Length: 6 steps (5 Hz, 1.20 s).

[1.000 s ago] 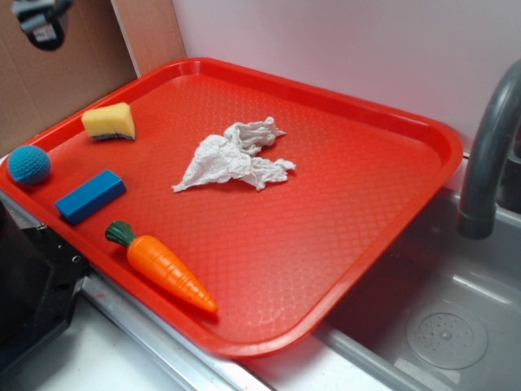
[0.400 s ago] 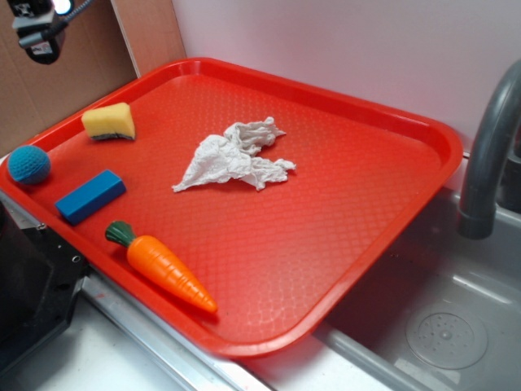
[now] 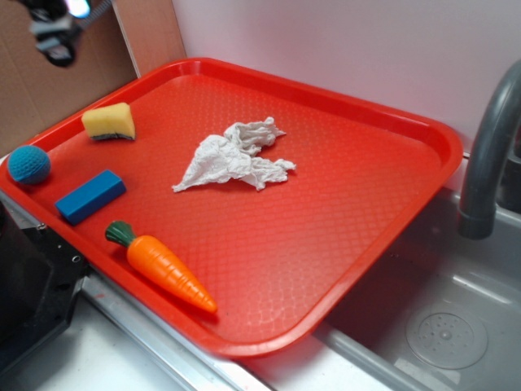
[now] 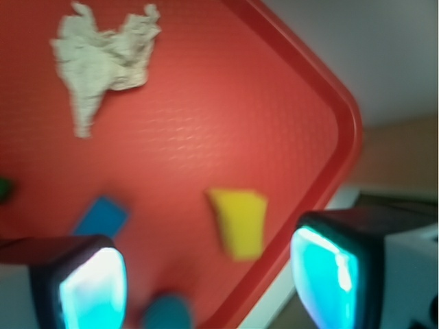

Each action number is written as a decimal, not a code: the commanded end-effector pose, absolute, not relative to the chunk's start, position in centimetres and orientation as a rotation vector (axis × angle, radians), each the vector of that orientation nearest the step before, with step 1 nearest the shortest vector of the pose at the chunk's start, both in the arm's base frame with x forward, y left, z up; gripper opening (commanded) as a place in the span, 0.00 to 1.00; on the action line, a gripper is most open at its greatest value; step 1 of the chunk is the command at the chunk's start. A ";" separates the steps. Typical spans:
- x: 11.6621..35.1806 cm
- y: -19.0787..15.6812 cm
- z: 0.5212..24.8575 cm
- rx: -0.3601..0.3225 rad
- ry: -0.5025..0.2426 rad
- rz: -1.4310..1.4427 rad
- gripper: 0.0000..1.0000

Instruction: Grab the green sponge.

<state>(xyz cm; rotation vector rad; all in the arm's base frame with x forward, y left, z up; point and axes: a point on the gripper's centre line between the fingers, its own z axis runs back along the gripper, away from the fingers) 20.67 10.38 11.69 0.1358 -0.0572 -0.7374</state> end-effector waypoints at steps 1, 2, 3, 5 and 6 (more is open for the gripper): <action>23.2 12.2 8.0 0.192 -0.078 -0.867 1.00; 22.9 12.9 5.6 0.182 -0.039 -0.868 1.00; 23.1 13.4 2.6 0.160 0.010 -0.873 1.00; 23.1 12.2 2.4 0.209 0.067 -0.830 0.00; 22.8 11.3 7.0 0.235 0.074 -0.706 0.00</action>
